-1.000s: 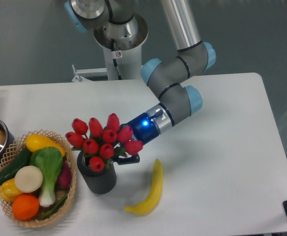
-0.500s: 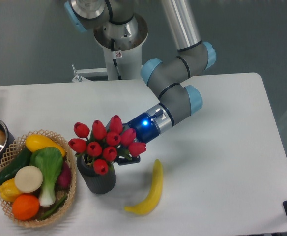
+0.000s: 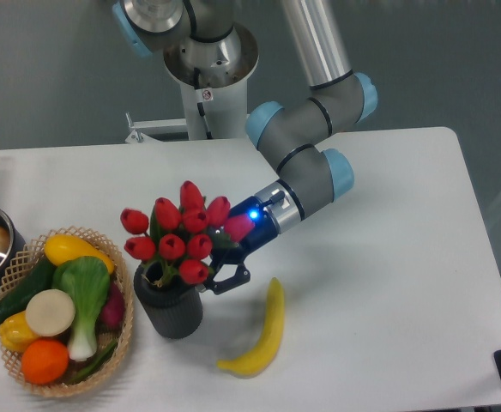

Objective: Insert the flowers into the vase

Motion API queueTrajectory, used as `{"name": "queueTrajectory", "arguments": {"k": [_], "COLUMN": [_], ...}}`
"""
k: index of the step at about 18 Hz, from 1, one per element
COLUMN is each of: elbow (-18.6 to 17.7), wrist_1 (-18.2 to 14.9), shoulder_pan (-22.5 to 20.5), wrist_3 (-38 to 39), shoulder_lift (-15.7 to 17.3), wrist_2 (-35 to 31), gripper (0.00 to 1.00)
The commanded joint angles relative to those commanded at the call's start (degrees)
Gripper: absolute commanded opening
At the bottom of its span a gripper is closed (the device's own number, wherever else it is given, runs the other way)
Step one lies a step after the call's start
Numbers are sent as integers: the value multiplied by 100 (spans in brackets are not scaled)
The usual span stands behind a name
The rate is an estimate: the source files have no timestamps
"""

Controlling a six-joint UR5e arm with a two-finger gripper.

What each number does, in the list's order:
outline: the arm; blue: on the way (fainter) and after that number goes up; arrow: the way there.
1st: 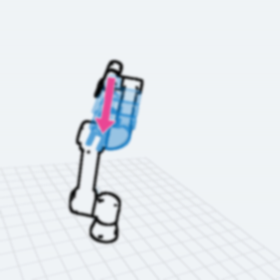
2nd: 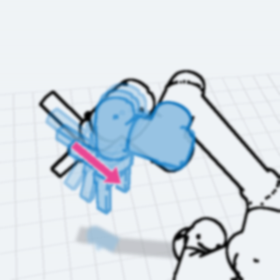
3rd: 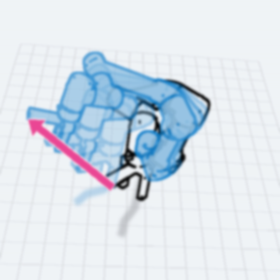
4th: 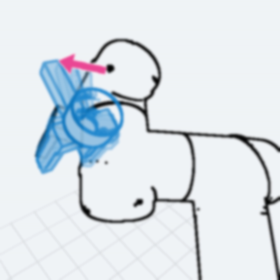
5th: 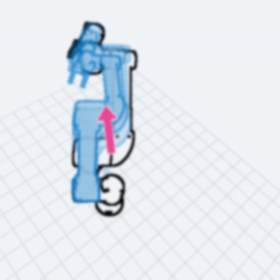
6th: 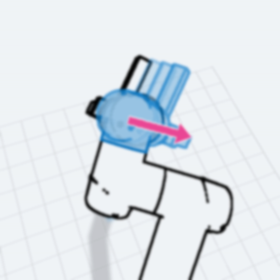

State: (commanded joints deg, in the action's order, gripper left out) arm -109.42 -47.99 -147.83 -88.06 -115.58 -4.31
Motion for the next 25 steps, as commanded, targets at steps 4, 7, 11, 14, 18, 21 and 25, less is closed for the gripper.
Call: {"name": "queueTrajectory", "arguments": {"k": [4,7,11,14,18,21,25], "elbow": [61,140,114,140,140,158,202], "wrist_1": [0,0,-9,-17,0,0,-9], "shoulder_pan": [0,9,26,44,166,211,211], "wrist_3": [-27,-18,35,61,70,149,176], "shoulder_lift": [9,44,254,430,475,501,510], "wrist_2": [-297,-536,-711,-966,-1626,-1652,-1652], "gripper": [74,78,89,96,99,99,99]}}
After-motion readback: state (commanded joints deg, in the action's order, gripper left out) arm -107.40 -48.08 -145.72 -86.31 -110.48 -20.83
